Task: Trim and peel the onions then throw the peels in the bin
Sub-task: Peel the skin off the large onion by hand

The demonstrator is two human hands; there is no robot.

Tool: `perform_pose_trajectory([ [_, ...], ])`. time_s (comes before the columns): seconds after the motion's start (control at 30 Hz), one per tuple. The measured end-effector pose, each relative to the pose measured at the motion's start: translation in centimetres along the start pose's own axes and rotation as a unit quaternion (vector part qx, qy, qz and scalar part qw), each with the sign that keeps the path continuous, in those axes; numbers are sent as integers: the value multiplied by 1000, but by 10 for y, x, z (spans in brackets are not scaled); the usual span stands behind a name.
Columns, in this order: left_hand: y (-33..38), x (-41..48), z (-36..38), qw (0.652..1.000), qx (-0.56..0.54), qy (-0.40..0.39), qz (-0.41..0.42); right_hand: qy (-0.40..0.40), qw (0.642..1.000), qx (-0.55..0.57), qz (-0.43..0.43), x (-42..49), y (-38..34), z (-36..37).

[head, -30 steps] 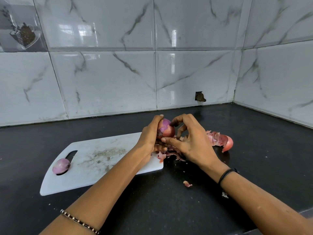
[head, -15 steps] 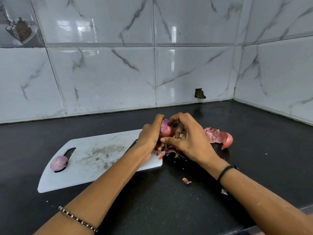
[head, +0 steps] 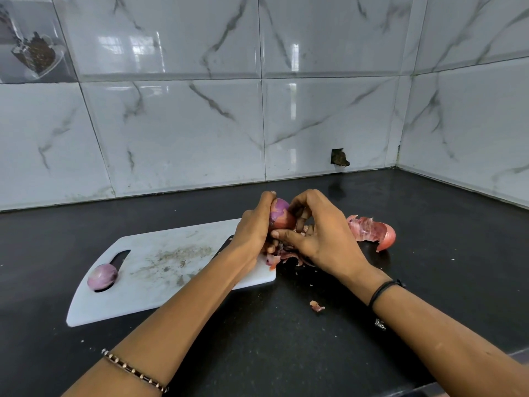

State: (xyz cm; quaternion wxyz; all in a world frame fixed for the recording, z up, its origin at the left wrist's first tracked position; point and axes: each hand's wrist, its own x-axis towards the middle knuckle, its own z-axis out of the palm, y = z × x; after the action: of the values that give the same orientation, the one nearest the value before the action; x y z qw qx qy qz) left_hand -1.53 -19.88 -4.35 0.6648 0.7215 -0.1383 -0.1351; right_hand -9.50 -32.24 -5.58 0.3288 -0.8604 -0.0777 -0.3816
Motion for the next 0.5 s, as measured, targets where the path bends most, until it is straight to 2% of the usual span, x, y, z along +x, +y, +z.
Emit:
perform_pose_trajectory([
  [0.1,1,-1,-1,999,-37,8,-15,8,1000,-1,-5,-1,-1,-1],
  [0.23,3,-3,-4,997,-69,10,-26,27,999,23,32,-1,0,-4],
  [0.4,4,-5,-7,995,-94,-33,-12,31,998,49,30,-1,-2,-5],
  [0.5,4,-5,-8,996,-63,-58,4,16,999,38,8,-1,-1,-6],
])
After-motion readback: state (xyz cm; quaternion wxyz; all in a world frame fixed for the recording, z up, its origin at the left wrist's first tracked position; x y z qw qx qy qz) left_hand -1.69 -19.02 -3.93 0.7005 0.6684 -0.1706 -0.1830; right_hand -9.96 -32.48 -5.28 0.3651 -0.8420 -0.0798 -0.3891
